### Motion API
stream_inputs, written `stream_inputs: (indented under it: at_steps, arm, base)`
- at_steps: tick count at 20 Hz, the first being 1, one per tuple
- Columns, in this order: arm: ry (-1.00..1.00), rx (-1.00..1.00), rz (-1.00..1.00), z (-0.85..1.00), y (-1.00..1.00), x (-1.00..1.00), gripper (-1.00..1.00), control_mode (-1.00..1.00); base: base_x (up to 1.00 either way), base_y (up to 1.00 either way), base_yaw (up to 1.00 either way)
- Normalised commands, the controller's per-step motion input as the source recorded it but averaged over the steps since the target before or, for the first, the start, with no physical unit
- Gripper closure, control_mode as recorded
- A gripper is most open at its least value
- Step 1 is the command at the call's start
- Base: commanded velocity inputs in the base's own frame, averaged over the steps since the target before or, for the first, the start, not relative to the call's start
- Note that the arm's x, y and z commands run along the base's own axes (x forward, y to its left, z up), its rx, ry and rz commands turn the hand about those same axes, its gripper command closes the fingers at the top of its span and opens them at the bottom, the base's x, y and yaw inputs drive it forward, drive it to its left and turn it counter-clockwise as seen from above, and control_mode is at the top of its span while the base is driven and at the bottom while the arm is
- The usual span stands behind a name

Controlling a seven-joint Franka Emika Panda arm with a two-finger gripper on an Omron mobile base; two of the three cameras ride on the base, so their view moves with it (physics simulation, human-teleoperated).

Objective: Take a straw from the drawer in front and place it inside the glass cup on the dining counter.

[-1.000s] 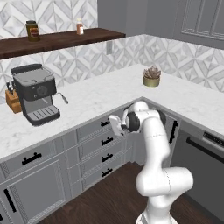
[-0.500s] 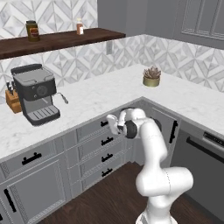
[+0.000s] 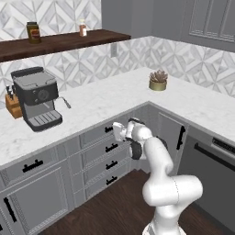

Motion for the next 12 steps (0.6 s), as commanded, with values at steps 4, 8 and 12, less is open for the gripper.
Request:
stream_inputs:
  at_steps: [4,8,12]
  arm:
    - [0.17,-0.08,-0.18,-0.09,0.4,0.32,1.0,-1.0]
    - [0.32,-0.23,-0.23,0.0,0.45,0.24,1.0,-1.0]
    - [0.39,-0.25,-0.21,-0.06,0.11,0.06,1.0,-1.0]
  base:
    - [0.0,0.0,0.0]
    - [0.0,0.0,0.0]
    - [0.0,0.0,0.0]
